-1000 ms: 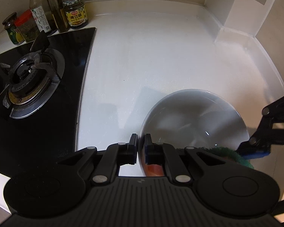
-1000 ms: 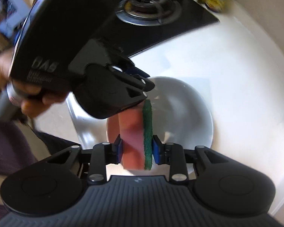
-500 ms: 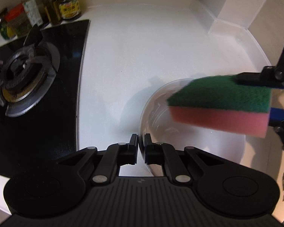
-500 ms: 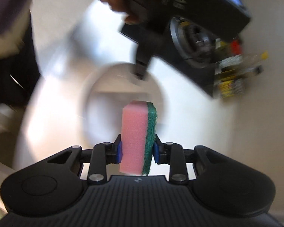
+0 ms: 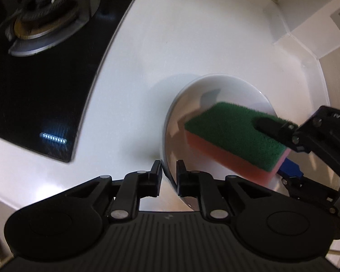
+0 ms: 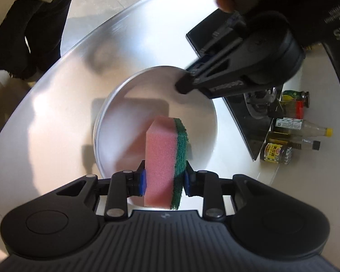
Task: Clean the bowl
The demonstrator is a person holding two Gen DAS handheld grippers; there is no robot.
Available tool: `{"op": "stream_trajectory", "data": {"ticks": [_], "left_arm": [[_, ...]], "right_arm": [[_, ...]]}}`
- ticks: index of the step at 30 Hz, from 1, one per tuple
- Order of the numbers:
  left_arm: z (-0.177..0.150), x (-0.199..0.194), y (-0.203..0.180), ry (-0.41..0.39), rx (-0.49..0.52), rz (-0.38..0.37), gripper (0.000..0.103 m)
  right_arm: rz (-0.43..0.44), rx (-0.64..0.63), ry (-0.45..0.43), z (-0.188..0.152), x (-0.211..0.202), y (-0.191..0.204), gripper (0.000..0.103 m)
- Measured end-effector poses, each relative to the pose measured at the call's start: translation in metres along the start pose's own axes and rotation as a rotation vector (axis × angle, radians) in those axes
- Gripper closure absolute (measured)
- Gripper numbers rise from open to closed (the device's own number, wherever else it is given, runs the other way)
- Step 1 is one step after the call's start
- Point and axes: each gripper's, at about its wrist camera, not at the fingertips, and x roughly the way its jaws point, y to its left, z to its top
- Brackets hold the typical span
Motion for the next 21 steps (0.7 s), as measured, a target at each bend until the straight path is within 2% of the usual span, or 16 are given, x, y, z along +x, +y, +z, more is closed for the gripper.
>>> {"op": "stream_trajectory", "data": {"ticks": [2,4,7,8,10,14,17,18,21], "left_arm": [[-0.002,0.001,-0.001,-0.006,0.008,0.006,0.089],[-0.002,0.002,-0.001,-0.013,0.018,0.009,0.09],[0.004,0.001,-0.004,-0.08,0.076,0.102,0.097],[0.006,0.002,-0.004,-0.097,0.09,0.126,0.099],[0.015,0.004,-0.002,-0.104,0.114,0.125,0.098],[0.029,0.008,-0.007,-0.105,0.169,0.112,0.095],[0.037,0.013,-0.013,-0.105,0.209,0.101,0.092],[0.04,0.014,-0.014,-0.106,0.221,0.093,0.091],[0.045,0.017,-0.016,-0.112,0.255,0.085,0.088]], "right_arm": [[-0.023,-0.024,-0.011,-0.002,-0.005,0.006,0.077],[-0.073,-0.113,-0.032,-0.004,-0.008,0.008,0.077],[-0.128,-0.327,0.025,-0.007,-0.006,0.02,0.077],[-0.126,-0.362,0.051,-0.007,-0.005,0.022,0.077],[-0.06,-0.396,0.124,-0.012,-0.005,0.028,0.077],[0.072,-0.229,0.122,-0.003,-0.018,0.015,0.077],[0.188,-0.108,0.07,0.011,-0.032,0.008,0.077],[0.214,-0.049,0.055,0.015,-0.034,0.003,0.077],[0.281,0.236,-0.017,0.018,-0.036,-0.02,0.077]]}}
